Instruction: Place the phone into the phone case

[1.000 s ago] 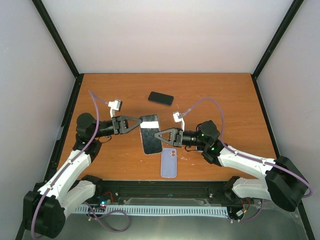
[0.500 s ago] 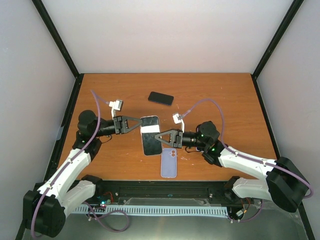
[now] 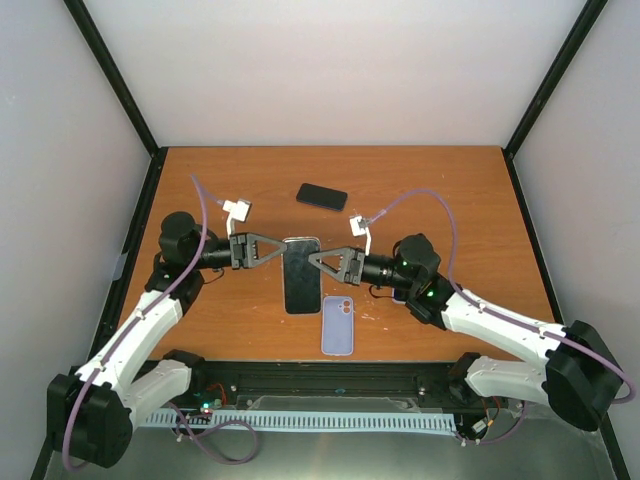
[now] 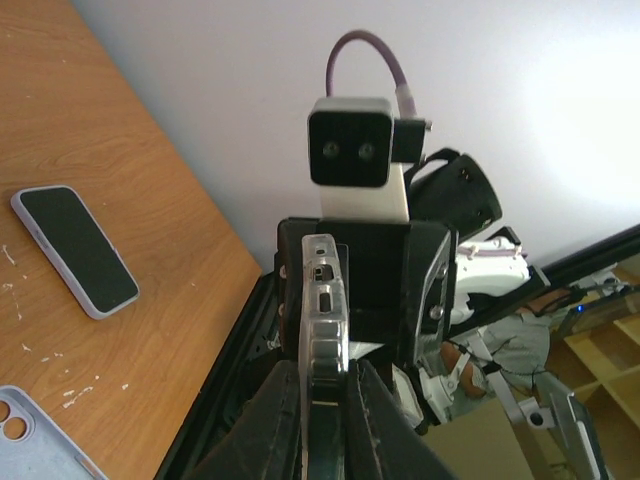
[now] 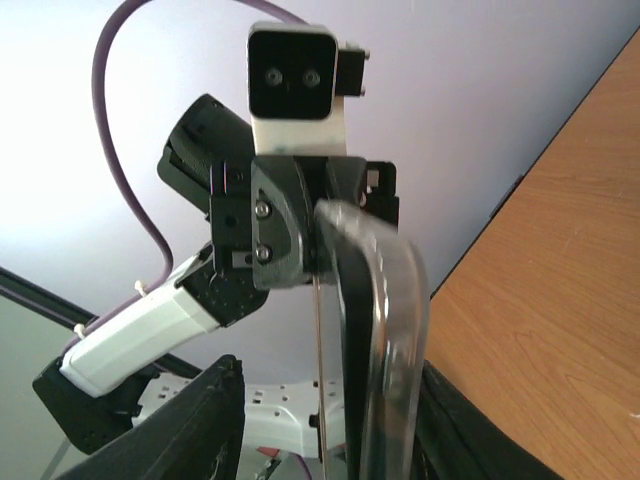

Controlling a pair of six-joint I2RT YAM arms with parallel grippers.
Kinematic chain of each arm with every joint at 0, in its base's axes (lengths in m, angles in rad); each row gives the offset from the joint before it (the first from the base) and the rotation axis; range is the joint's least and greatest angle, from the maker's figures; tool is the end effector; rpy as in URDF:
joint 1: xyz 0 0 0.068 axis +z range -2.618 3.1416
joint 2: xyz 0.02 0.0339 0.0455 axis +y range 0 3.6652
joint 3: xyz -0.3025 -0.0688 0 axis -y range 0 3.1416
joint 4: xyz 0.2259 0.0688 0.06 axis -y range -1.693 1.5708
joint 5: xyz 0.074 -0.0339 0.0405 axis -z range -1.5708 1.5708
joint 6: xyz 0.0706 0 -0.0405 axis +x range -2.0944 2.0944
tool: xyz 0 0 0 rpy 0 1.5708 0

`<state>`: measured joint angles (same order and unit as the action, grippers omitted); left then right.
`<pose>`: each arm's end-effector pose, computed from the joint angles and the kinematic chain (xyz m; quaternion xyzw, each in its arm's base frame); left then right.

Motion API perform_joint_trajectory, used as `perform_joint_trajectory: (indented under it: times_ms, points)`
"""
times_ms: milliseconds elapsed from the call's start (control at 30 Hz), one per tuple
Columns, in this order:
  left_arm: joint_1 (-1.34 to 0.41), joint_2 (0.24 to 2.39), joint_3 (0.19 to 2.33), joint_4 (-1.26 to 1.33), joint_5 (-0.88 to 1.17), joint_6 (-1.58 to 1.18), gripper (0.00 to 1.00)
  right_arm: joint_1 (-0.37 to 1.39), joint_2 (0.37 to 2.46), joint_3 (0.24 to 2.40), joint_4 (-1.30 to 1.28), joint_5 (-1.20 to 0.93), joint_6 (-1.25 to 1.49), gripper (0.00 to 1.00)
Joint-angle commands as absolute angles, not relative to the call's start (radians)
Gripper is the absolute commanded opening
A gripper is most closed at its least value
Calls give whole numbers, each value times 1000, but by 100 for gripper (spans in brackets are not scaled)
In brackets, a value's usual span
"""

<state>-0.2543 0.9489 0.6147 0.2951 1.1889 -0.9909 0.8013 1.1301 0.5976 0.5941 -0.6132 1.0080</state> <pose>0.1549 -0.1080 0.3380 0.1472 0.6969 -0.6628 0.2311 0.1430 0.2061 0.3322 -0.1513 0.6723 0.6738 0.2667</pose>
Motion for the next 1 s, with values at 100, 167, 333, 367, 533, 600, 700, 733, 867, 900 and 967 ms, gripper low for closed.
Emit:
perform_joint_trajectory:
  times_ms: [100,167,333,367,533,600,700,733,867,900,967]
  points:
    - [-258,966,678,244,1286,-888,0,807,1112,688,521,-546,949,43]
    - [-258,970,678,233,1297,-874,0,805,1104,692,506,-526,938,39]
    - [-258,989,696,138,1301,-806,0,804,1090,695,457,-486,909,28]
    - [-258,992,699,120,1298,-792,0,803,1088,695,452,-484,902,21]
    - [-258,1008,721,29,1266,-742,0,802,1079,685,423,-483,876,3]
    - [-258,1022,738,-20,1238,-718,0,802,1072,677,413,-479,861,3]
    - [-258,1043,751,-52,1229,-702,0,802,1065,696,335,-456,813,3]
    - [-258,1047,752,-49,1226,-707,0,802,1065,706,305,-455,801,3]
    - [-258,1027,737,21,1220,-776,0,804,1059,704,270,-483,815,26]
    - [-258,1019,729,65,1221,-807,0,805,1059,690,281,-496,834,33]
    - [-258,1005,715,134,1221,-859,0,808,1063,657,312,-528,866,47]
